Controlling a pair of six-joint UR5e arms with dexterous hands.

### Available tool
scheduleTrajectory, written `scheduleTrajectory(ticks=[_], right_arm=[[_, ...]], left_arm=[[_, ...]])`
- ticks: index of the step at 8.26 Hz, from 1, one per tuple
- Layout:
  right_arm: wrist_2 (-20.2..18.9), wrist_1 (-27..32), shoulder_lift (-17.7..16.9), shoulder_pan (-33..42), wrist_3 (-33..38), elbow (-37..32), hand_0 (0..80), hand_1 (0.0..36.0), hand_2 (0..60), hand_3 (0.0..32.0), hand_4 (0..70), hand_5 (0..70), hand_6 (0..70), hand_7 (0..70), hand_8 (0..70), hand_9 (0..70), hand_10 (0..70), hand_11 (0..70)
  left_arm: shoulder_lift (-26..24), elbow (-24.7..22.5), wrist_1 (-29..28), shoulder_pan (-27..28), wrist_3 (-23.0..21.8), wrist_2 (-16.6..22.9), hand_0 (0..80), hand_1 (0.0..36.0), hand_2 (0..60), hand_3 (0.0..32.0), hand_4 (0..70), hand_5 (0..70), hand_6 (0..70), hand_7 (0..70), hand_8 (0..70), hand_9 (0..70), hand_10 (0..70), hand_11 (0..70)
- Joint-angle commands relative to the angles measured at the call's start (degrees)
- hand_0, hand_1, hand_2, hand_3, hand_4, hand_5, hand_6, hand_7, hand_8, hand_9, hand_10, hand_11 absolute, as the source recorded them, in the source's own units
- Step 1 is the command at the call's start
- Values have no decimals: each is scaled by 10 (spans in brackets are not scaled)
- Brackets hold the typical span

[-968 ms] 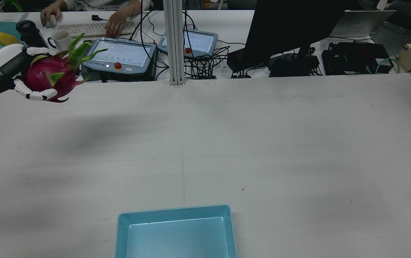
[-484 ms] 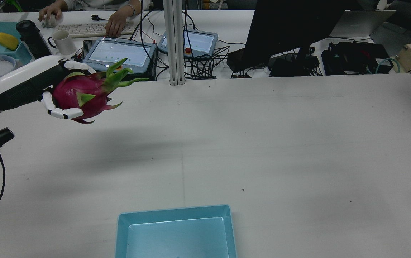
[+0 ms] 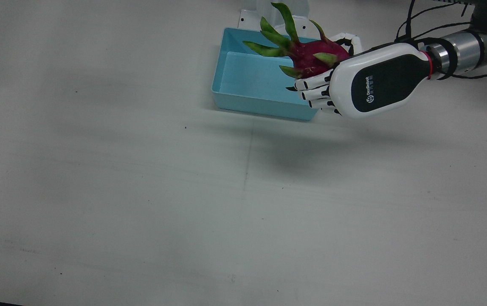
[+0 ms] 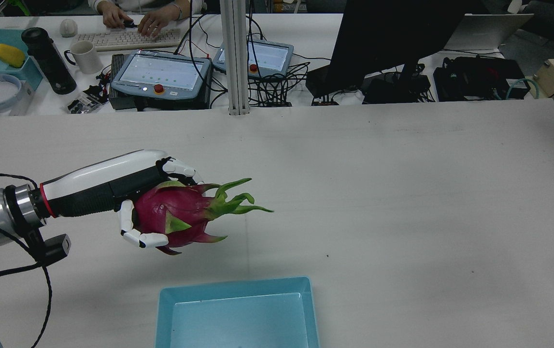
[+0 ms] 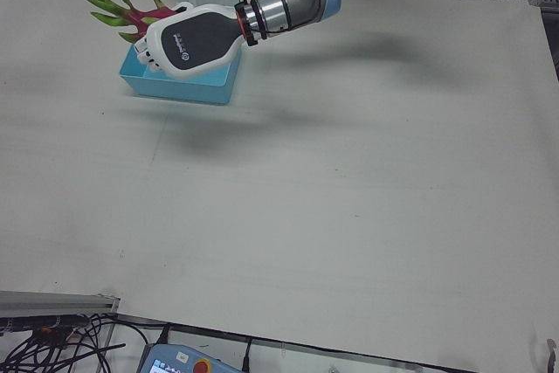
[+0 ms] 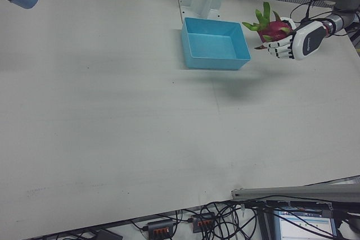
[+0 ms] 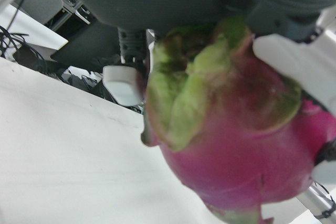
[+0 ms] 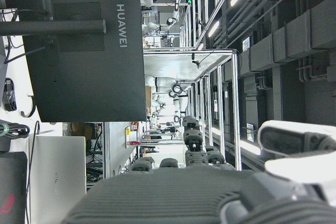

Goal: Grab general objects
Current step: 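Carry the dragon fruit with the left hand over the blue tray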

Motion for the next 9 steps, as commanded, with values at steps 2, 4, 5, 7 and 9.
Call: scheduleTrajectory(ticks=[2,4,5,7,9], right_arm=[[0,-1,0,0,0,0,0,0,0,0,0,0,0,0,0,0,0,0],[0,-1,0,0,1,0,0,0,0,0,0,0,0,0,0,0,0,0],[0,-1,0,0,0,0,0,0,0,0,0,0,0,0,0,0,0,0],[0,-1,0,0,0,0,0,0,0,0,0,0,0,0,0,0,0,0],[0,0,0,0,0,1,0,0,0,0,0,0,0,0,0,0,0,0]], left_arm=[[-73,-38,106,57,15,38,602,360,600,0,456,700,615,700,656,700,700,700],[-139,-48,184,96,57,34,606,360,600,0,423,700,563,700,605,700,700,700],[-164,-48,199,95,56,29,609,360,600,0,417,700,548,700,589,700,700,700],[-234,-7,218,100,57,27,599,360,600,0,406,700,534,690,574,700,700,700],[-245,-1,218,120,57,9,597,344,600,0,385,700,479,638,512,674,654,700]])
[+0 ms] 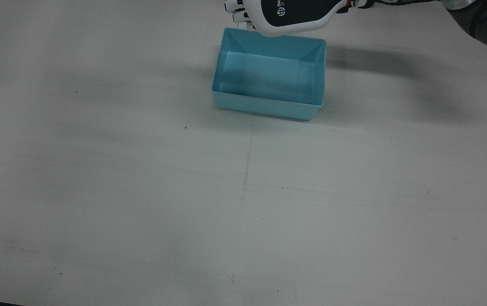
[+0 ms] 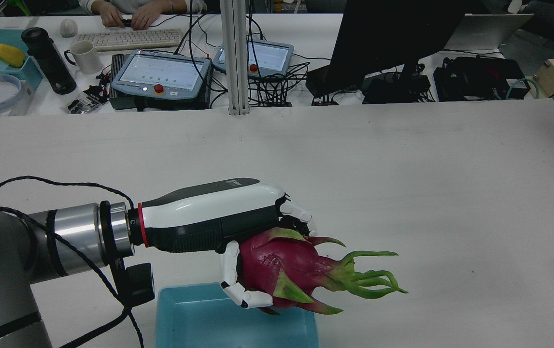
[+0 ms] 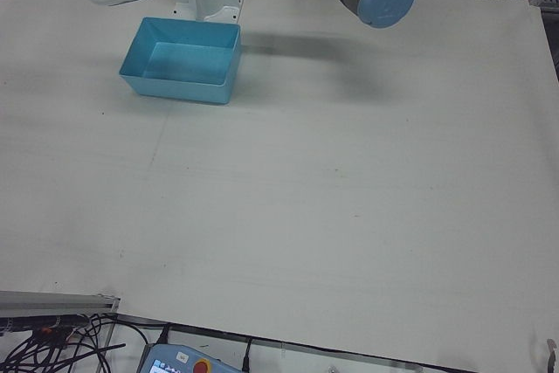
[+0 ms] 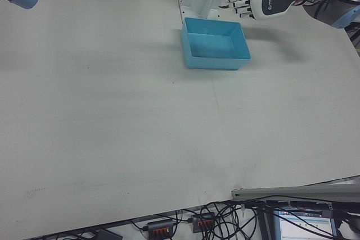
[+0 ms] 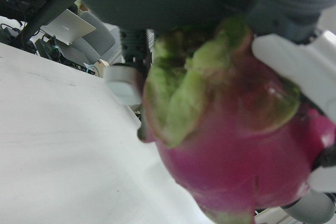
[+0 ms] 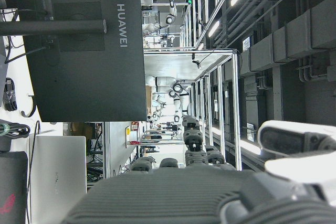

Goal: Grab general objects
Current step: 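Carry the dragon fruit with the left hand over the blue tray, then open the left hand to drop the dragon fruit into the tray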

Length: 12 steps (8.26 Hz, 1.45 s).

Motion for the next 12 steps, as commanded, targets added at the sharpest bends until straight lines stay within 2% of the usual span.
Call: scheduleTrajectory(ticks=[1,2,3,4,5,6,7,8,9,11,12], right_arm=[[0,0,0,0,0,0,0,0,0,0,0,0,0,0,0,0,0,0],[0,1,0,0,0,0,0,0,0,0,0,0,0,0,0,0,0,0],[0,0,0,0,0,1,0,0,0,0,0,0,0,0,0,0,0,0],[0,1,0,0,1,1,0,0,0,0,0,0,0,0,0,0,0,0],[0,1,1,0,0,1,0,0,0,0,0,0,0,0,0,0,0,0],[0,0,0,0,0,1,0,0,0,0,0,0,0,0,0,0,0,0],[0,0,0,0,0,1,0,0,0,0,0,0,0,0,0,0,0,0],[0,0,0,0,0,1,0,0,0,0,0,0,0,0,0,0,0,0],[0,0,0,0,0,0,0,0,0,0,0,0,0,0,0,0,0,0],[0,1,0,0,0,1,0,0,0,0,0,0,0,0,0,0,0,0],[0,1,1,0,0,1,0,0,0,0,0,0,0,0,0,0,0,0]], left_arm=[[-19,15,3,41,2,-32,601,320,600,0,371,700,424,579,447,590,560,700],[-18,15,3,55,2,-42,600,298,565,0,336,700,362,540,385,516,490,700],[-19,16,3,57,2,-43,616,320,498,0,222,546,264,521,273,396,381,561],[-18,16,1,57,2,-43,629,335,450,0,159,236,178,429,173,259,275,428],[-18,20,0,57,2,-43,638,349,418,0,121,194,91,264,70,102,192,313],[-17,31,-12,57,2,-43,639,350,415,0,120,214,79,246,56,84,173,286],[-17,33,-14,57,3,-43,643,352,401,0,120,247,67,234,36,59,121,210],[-17,34,-14,57,3,-43,641,337,344,0,127,256,55,204,20,34,83,154],[-15,35,-17,57,3,-42,623,299,245,0,124,240,46,180,6,22,82,150],[-14,34,-18,56,3,-43,624,305,263,0,123,230,45,180,10,22,88,159],[-14,35,-18,56,3,-42,632,324,317,0,126,231,46,183,12,22,93,167]])
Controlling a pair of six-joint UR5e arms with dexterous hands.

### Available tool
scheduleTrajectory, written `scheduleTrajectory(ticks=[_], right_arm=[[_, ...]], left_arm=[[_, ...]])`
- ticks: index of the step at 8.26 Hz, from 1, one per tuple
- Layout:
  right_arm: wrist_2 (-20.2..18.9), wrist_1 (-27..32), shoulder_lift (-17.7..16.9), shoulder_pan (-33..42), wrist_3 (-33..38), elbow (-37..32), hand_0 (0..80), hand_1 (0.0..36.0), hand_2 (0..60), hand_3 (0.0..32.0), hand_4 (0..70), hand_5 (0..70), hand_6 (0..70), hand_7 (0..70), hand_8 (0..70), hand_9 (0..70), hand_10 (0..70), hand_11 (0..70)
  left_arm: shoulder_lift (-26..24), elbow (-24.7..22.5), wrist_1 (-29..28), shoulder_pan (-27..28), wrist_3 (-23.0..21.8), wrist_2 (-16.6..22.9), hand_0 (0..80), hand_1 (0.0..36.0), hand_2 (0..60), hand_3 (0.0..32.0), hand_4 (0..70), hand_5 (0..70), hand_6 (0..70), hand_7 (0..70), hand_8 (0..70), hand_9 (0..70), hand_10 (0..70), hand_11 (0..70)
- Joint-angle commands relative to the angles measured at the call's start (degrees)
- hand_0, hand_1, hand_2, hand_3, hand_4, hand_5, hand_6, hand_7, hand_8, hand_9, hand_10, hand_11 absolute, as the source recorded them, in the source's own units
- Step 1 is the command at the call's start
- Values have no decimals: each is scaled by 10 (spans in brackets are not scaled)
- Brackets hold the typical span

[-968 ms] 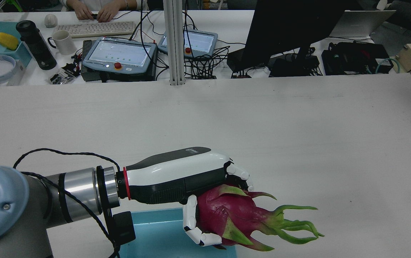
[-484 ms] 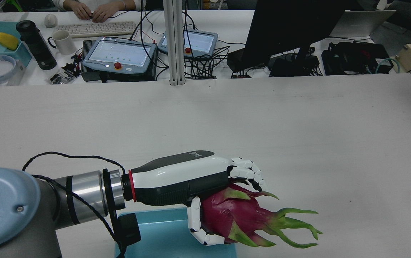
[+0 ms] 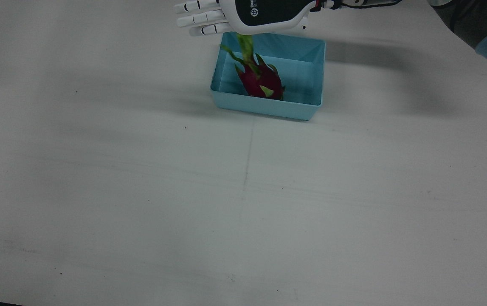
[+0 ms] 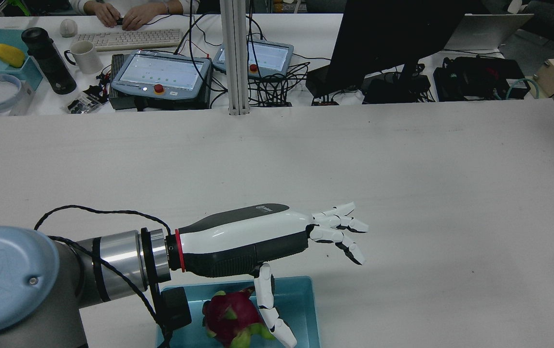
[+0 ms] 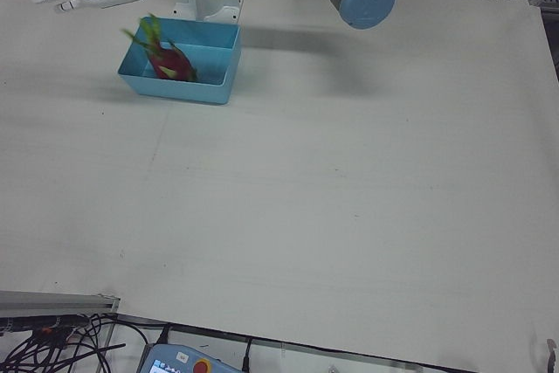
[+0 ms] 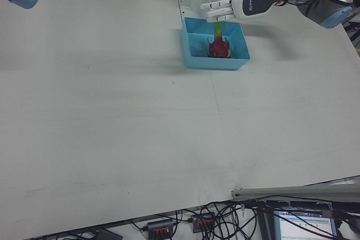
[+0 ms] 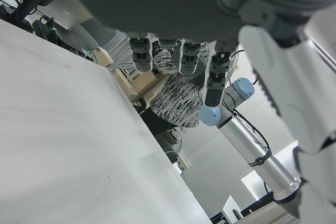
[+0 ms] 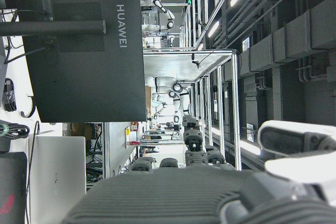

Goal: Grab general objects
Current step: 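Open the left hand to drop the dragon fruit into the tray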

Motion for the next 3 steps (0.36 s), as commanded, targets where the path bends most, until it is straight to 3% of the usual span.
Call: scheduleTrajectory(ticks=[1,2,3], right_arm=[[0,1,0,0,0,0,0,0,0,0,0,0,0,0,0,0,0,0],[0,0,0,0,1,0,0,0,0,0,0,0,0,0,0,0,0,0],[0,0,0,0,0,0,0,0,0,0,0,0,0,0,0,0,0,0]], left_arm=[[1,0,-1,-8,-2,1,617,358,498,0,134,249,46,186,14,24,98,177],[-1,-4,-1,-22,-6,4,591,360,589,0,152,297,50,195,19,34,98,175],[0,-4,1,-62,-10,9,569,352,600,0,168,355,70,221,42,70,119,203]])
